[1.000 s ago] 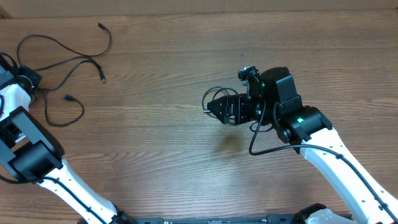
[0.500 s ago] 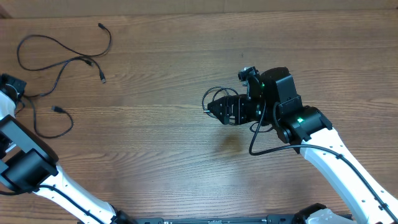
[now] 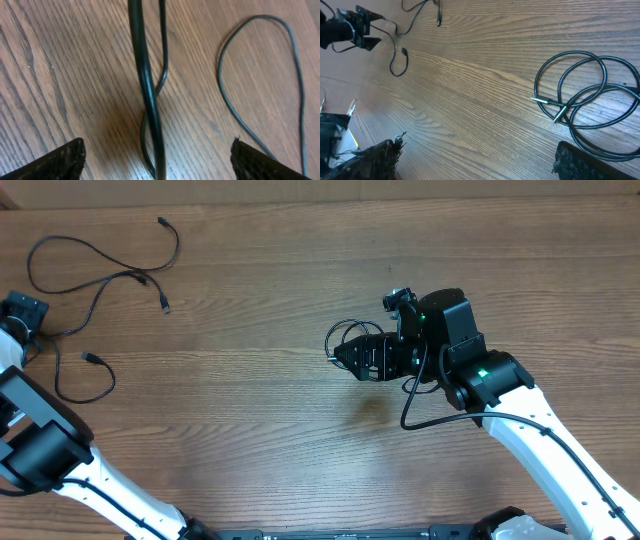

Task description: Untangle cables

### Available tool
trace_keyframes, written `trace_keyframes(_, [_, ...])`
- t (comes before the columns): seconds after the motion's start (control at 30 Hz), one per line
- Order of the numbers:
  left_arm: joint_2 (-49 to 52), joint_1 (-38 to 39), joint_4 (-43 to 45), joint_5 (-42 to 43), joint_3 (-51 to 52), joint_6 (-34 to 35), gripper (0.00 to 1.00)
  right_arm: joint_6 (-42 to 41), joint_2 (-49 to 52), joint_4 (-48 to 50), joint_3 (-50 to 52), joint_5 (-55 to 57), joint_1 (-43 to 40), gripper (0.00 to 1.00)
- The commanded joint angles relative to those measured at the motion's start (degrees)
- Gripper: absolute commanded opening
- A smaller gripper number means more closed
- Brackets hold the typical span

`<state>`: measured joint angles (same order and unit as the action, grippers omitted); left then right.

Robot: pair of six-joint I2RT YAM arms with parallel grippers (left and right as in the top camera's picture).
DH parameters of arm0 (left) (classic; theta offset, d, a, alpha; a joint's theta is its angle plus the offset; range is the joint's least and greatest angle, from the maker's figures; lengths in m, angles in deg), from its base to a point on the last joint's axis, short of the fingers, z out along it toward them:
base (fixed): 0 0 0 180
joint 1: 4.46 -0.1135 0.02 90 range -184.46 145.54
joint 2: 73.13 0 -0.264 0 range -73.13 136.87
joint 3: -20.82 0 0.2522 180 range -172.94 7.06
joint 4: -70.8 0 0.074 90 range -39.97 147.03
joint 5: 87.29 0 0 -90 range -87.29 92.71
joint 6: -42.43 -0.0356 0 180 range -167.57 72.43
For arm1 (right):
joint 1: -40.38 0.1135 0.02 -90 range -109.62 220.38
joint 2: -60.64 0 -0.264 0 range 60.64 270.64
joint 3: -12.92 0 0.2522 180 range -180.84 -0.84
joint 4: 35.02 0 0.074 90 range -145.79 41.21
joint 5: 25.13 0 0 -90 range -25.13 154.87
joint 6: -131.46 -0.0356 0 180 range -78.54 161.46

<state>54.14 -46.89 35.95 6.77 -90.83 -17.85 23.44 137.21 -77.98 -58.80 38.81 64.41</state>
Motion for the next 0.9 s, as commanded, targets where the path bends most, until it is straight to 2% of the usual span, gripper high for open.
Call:
trace_keyframes(0.0, [-7.6,-0.3,0.3,0.8,-0.9,0.1,0.97,0.0,0.0,0.3,-0.9,0.3,0.0,0.99])
trace_keyframes(0.17, [-15.5,-0.3,-0.1,6.1,-0.9,0.1,1.0,0.0,0.0,0.3,-0.9,0.3,0.0,0.99])
trace_keyframes(0.37, [-23.0,0.3,-3.4,22.4,-0.9,0.1,1.0,0.0,0.0,0.3,-0.9,0.3,0.0,1.0])
trace_keyframes(0.4, [-23.8,0.8,-4.9,27.6,-0.9,0.1,0.99,0.0,0.0,0.2,-0.9,0.3,0.0,1.0])
trace_keyframes(0.5, [-23.9,2.5,-8.8,34.0,-0.9,-0.3,1.0,0.0,0.0,-0.4,-0.9,0.3,0.0,1.0])
trace_keyframes(0.57, [-23.7,4.5,-14.3,35.8,-0.9,-3.7,1.0,0.1,0.0,-1.2,-0.9,0.3,0.0,1.0])
trace_keyframes(0.67, [-23.7,9.1,-21.8,36.1,-0.9,-13.9,1.0,0.1,0.0,-2.3,-0.9,0.3,0.0,1.0])
trace_keyframes(0.87, [-23.8,19.5,-33.8,36.0,-0.9,-22.4,1.0,0.1,0.0,-3.2,-0.9,0.6,-0.1,1.0])
